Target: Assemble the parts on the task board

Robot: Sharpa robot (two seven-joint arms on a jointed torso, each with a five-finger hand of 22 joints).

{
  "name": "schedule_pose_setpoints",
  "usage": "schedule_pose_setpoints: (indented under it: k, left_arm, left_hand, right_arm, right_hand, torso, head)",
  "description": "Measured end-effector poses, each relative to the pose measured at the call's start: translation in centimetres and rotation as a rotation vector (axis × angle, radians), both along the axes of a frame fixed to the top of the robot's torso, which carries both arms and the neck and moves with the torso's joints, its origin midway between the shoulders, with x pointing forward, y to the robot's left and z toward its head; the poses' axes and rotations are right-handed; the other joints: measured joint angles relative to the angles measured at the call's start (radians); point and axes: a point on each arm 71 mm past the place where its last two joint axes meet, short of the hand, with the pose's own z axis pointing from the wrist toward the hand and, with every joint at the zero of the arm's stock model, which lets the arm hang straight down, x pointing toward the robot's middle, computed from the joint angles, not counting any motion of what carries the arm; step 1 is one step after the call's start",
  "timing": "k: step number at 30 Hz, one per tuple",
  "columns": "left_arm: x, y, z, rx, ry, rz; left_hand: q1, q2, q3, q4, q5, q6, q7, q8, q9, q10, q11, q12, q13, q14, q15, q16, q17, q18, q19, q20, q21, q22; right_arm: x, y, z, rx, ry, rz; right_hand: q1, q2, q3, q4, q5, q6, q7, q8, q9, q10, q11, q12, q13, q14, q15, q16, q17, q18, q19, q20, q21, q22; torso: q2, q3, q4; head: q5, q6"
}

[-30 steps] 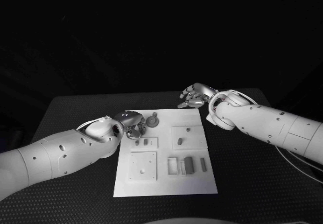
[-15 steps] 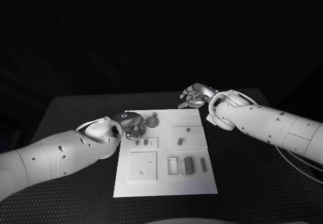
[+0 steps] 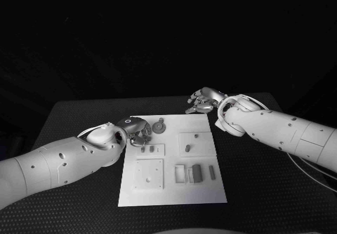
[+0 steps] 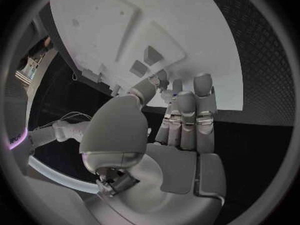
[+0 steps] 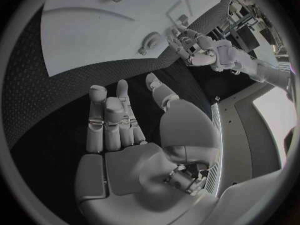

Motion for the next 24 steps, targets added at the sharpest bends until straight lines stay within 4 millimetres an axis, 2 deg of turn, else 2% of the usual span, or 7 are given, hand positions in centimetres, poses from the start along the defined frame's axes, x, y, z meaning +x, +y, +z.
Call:
schedule_pose_setpoints:
  k: [6,12,14,16,19,22,24]
  left_arm:
    - [0.1,1.4,0.1,-0.011,-0.003,0.027]
    - [0.4,4.2,0.7,-0.043,0.005,0.092]
    - [0.7,4.9,1.2,-0.070,0.011,0.118]
    - [1.1,5.7,2.0,-0.126,0.030,0.159]
    - [1.7,7.4,3.0,-0.239,0.078,0.245]
    - [2.1,9.2,3.8,-0.371,0.135,0.336]
    - [2.2,10.0,4.1,-0.447,0.167,0.375]
  left_hand:
    - [-0.008,0.002,-0.009,0.009,0.000,0.002,0.002,0.004,0.002,-0.011,0.004,0.000,0.001,0.000,0.000,0.000,0.001,0.000,0.000,0.000,-0.006,0.000]
    - [-0.019,0.000,-0.013,0.020,0.003,0.013,0.009,0.016,0.008,-0.031,0.011,0.000,-0.001,-0.008,0.008,-0.001,0.003,0.000,-0.003,0.003,-0.010,0.000]
    - [-0.019,0.000,-0.010,0.028,0.004,0.018,0.013,0.020,0.008,-0.045,0.016,0.000,-0.002,-0.028,0.014,-0.016,0.000,0.000,-0.015,0.014,-0.024,0.000]
    - [-0.034,-0.004,-0.009,0.040,-0.006,0.019,0.013,0.020,0.008,-0.065,0.026,0.000,-0.006,-0.062,0.025,-0.045,-0.012,0.001,-0.051,0.025,-0.048,0.000]
    - [-0.045,-0.016,-0.007,0.051,-0.037,0.017,0.013,0.023,0.009,-0.088,0.038,0.000,-0.007,-0.127,0.041,-0.114,-0.043,0.002,-0.125,0.042,-0.110,-0.024]
    - [-0.057,-0.017,-0.004,0.056,-0.066,0.013,0.016,0.029,0.011,-0.100,0.050,0.000,-0.006,-0.179,0.051,-0.192,-0.077,0.003,-0.185,0.059,-0.178,-0.069]
    - [-0.061,-0.013,-0.004,0.056,-0.068,0.013,0.016,0.034,0.013,-0.102,0.052,0.000,-0.004,-0.205,0.057,-0.239,-0.096,0.006,-0.216,0.067,-0.217,-0.098]
  right_arm:
    - [0.0,-0.4,0.0,0.001,-0.001,-0.002]
    - [-0.4,-1.1,0.2,0.010,-0.004,0.004]
    - [-0.5,-1.7,0.2,0.009,-0.004,0.003]
    - [-0.7,-2.3,0.0,0.003,-0.001,0.001]
    - [-1.2,-2.8,-0.3,-0.004,0.004,0.011]
    - [-1.9,-2.9,-0.5,-0.013,0.005,0.037]
    - [-2.5,-2.9,-0.9,-0.029,0.010,0.056]
  right_hand:
    - [0.000,0.000,0.003,-0.003,0.000,0.000,0.000,0.006,0.000,0.004,0.004,0.000,0.002,0.001,-0.001,0.000,0.000,0.000,0.001,0.001,0.000,0.000]
    - [0.027,0.027,0.008,-0.008,0.000,0.019,-0.004,0.016,0.005,0.009,-0.002,0.000,0.004,0.002,-0.001,0.000,0.001,0.000,-0.004,-0.004,0.000,0.000]
    - [0.039,0.030,0.008,-0.008,0.000,0.024,-0.008,0.021,0.008,0.009,-0.002,0.000,0.004,0.002,-0.001,0.000,0.001,0.000,-0.004,-0.004,0.000,0.000]
    - [0.055,0.029,0.008,-0.008,0.000,0.035,-0.012,0.030,0.011,0.009,-0.002,0.000,0.004,0.000,-0.003,-0.004,0.001,0.000,-0.006,-0.006,0.000,0.000]
    - [0.068,0.035,0.005,-0.011,0.000,0.045,-0.016,0.036,0.015,0.007,-0.004,-0.018,0.000,0.000,-0.003,-0.004,0.001,0.000,-0.006,-0.006,0.000,0.000]
    - [0.089,0.041,0.005,-0.011,0.000,0.055,-0.026,0.049,0.019,-0.019,-0.003,-0.051,-0.028,-0.002,-0.005,-0.008,0.001,-0.001,-0.007,-0.006,0.000,0.000]
    - [0.100,0.041,0.002,-0.013,0.000,0.057,-0.028,0.050,0.021,-0.028,0.000,-0.074,-0.052,-0.004,-0.007,-0.008,0.001,-0.001,-0.010,-0.006,0.000,0.000]
  torso:
    - [0.000,0.0000,0.0000]
    - [0.000,0.0001,0.0001]
    - [0.000,0.0004,0.0004]
    - [-0.001,0.0005,0.0009]
    - [-0.001,-0.0001,0.0015]
    - [-0.001,-0.0001,0.0017]
    - [-0.001,0.0003,0.0017]
  head:
    - [-0.001,0.005]
    - [-0.004,0.012]
    - [-0.004,0.014]
    - [-0.004,0.015]
    - [-0.003,0.018]
    - [0.000,0.018]
    - [0.000,0.017]
